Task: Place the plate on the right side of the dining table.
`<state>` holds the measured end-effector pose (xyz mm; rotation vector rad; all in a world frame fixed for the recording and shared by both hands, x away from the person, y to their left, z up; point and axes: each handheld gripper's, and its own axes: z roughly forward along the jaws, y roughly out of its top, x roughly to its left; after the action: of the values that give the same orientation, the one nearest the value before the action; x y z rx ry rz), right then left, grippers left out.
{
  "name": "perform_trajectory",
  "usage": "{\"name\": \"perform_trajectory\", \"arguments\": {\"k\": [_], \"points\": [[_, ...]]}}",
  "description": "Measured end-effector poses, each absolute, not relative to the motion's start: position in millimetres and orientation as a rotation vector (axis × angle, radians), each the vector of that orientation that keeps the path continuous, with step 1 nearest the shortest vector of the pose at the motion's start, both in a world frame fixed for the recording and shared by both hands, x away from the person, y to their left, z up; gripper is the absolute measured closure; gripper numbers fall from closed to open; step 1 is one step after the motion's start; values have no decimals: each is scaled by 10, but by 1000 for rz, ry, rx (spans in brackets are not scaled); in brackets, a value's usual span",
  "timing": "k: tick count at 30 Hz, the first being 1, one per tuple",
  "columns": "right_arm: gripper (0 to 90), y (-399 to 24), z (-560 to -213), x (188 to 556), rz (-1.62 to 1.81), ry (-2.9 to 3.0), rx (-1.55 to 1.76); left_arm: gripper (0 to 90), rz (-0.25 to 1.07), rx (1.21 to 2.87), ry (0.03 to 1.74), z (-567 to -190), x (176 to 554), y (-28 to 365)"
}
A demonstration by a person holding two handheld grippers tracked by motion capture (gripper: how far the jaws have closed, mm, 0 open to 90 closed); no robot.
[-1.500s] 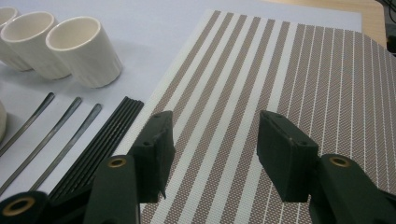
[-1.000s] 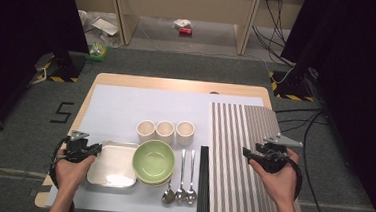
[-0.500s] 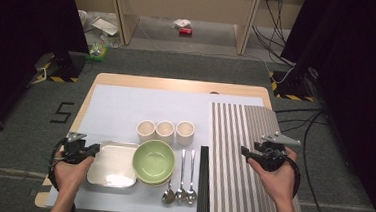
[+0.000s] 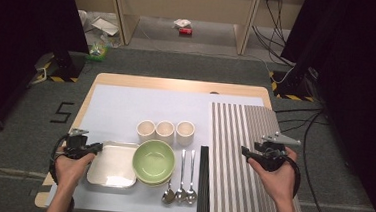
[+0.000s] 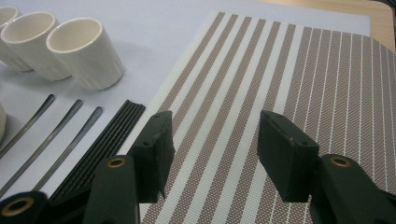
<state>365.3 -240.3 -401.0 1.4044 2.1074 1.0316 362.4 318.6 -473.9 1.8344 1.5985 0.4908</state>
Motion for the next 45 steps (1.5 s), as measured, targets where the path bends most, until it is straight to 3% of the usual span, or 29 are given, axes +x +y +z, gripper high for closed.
{"name": "perform_trajectory", "arguments": {"k": [15,24,29,33,37,38,40,42,45], "points": [[461,-2405,-4004,3648,1034,2097,1414,880,499,1803,1575,-4642,3611,3227],[461,-2400,-4017,3654,1032,2103,1420,879,599,1753,1583,-4561,3507,3315],[461,-2388,-4029,3660,1027,2108,1414,677,533,1753,1622,-4594,3514,3353],[461,-2384,-4033,3662,1027,2114,1415,618,406,1737,1645,-4638,3544,3380],[461,-2378,-4037,3661,1026,2113,1418,655,359,1717,1648,-4682,3571,3384],[461,-2380,-4036,3661,1028,2114,1416,709,332,1691,1649,-4693,3582,3395],[461,-2381,-4035,3662,1027,2113,1417,731,317,1690,1656,-4676,3584,3404],[461,-2384,-4038,3664,1024,2112,1419,834,335,1708,1653,-4649,3589,3416],[460,-2374,-4045,3666,1023,2117,1418,856,346,1727,1647,-4640,3593,3400]]}}
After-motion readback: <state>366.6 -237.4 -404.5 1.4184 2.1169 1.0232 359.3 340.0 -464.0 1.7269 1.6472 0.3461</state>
